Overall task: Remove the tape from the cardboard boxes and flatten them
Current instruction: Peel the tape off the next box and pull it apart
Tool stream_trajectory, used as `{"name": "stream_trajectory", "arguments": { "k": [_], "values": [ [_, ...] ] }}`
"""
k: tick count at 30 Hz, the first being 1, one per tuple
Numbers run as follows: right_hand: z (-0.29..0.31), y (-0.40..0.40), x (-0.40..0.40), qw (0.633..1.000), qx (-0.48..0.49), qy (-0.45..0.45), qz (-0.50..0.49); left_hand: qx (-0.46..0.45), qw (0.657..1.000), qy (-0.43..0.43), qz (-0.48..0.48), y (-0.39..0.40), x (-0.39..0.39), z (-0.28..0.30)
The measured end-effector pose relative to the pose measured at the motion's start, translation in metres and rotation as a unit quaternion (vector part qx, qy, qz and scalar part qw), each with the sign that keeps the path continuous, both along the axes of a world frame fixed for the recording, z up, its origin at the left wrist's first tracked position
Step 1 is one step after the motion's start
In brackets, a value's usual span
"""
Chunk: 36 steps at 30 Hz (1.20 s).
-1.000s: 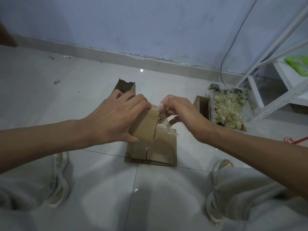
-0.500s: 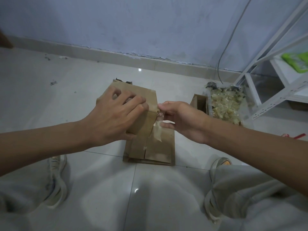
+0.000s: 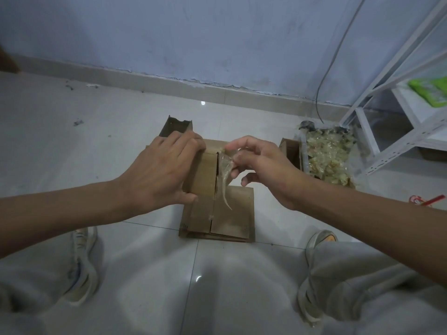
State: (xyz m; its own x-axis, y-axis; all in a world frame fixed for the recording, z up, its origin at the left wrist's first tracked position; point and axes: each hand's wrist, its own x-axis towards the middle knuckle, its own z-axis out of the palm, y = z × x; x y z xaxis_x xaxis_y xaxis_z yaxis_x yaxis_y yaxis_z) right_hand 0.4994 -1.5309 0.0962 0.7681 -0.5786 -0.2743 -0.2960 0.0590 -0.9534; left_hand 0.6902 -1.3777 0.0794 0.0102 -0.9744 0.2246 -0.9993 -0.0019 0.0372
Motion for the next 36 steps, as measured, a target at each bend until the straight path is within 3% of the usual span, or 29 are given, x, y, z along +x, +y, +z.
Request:
{"name": "stream_trajectory", "arguments": {
  "k": [5,16,19,28,33,36],
  "values": [
    [0.002,-0.006,-0.002,0.998,-0.061,-0.002,0.004,-0.003,0.992,0.119,0.05,0.0,0.008,0.003],
    [0.008,-0.003,-0.004,0.991,-0.055,-0.004,0.12,0.027,0.991,0.128,0.035,-0.002,0.005,0.005],
    [0.008,-0.002,-0.003,0.995,-0.049,-0.01,0.083,0.037,0.991,0.126,0.037,-0.001,0.006,0.005],
    [-0.003,0.003,0.005,0.985,0.144,0.049,-0.083,0.054,0.992,0.106,0.035,-0.002,0.002,0.003],
    [-0.007,-0.005,0.001,0.996,-0.052,0.03,-0.059,0.054,0.99,0.127,0.04,-0.003,0.004,0.004],
    [-0.008,-0.006,-0.002,0.997,-0.068,-0.006,-0.034,0.05,0.988,0.137,0.044,-0.003,0.004,0.006]
  ]
}}
